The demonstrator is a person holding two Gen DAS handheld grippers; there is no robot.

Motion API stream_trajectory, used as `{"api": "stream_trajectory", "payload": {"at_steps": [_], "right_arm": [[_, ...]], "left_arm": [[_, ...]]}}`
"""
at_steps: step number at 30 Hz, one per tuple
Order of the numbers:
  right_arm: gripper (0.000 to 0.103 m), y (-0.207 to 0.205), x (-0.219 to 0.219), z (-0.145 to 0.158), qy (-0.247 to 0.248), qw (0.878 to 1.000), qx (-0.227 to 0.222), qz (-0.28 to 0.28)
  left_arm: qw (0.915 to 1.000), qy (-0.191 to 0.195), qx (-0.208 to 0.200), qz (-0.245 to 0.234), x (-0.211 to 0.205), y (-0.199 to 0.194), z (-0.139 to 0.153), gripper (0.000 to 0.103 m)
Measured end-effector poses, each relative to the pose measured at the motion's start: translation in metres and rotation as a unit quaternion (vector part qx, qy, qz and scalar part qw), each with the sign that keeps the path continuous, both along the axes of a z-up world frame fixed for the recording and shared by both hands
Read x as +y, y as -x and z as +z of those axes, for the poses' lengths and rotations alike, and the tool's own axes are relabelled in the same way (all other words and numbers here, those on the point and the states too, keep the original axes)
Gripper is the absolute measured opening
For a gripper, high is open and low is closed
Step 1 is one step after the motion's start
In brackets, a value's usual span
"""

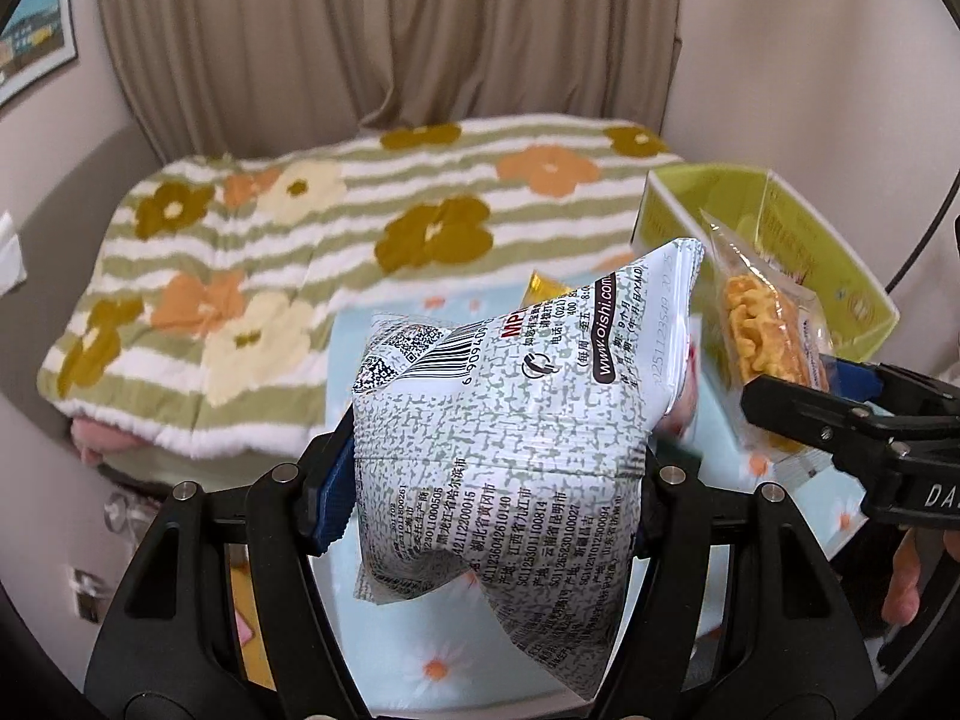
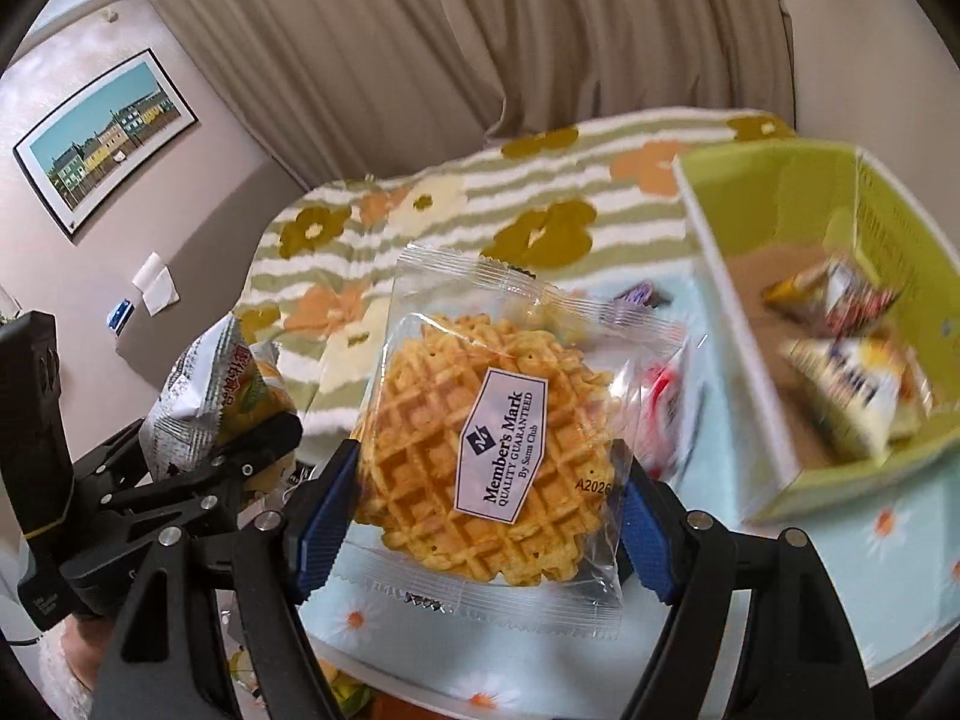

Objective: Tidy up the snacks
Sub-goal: 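Carry the chip bag and waffle packet into the box and release them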

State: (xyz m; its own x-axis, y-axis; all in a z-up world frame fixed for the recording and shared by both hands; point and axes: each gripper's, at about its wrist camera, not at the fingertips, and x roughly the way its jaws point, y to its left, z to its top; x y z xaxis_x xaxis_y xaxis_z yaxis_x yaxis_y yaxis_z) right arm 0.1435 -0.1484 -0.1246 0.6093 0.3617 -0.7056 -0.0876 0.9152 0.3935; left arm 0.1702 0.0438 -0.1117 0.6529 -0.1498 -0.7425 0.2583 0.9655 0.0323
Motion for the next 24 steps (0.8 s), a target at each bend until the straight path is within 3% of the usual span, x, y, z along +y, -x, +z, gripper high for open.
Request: {"api": "stream_trajectory", "payload": {"at_steps": [7, 13, 20, 24], "right_arm": [[0.075, -0.024, -0.078, 0.021, 0.017, 1.000, -0.024, 0.003], [0.075, -0.045, -0.160, 0.031, 0.050, 0.998, -0.034, 0.003], [0.075, -0.060, -0.222, 0.018, 0.076, 0.997, -0.017, -0.002], [0.075, -0.069, -0.248, 0.004, 0.066, 0.998, 0.006, -0.013]], "left_arm": [[0.9997, 0.018, -0.016, -0.004, -0.079, -0.034, 0.026, 0.064], [0.9990, 0.030, -0.014, -0.031, -0.179, -0.067, 0.033, 0.064], [0.9979, 0.034, 0.015, -0.053, -0.267, -0.094, 0.019, 0.064], [0.9967, 0.023, 0.042, -0.065, -0.299, -0.110, 0.004, 0.064]]}}
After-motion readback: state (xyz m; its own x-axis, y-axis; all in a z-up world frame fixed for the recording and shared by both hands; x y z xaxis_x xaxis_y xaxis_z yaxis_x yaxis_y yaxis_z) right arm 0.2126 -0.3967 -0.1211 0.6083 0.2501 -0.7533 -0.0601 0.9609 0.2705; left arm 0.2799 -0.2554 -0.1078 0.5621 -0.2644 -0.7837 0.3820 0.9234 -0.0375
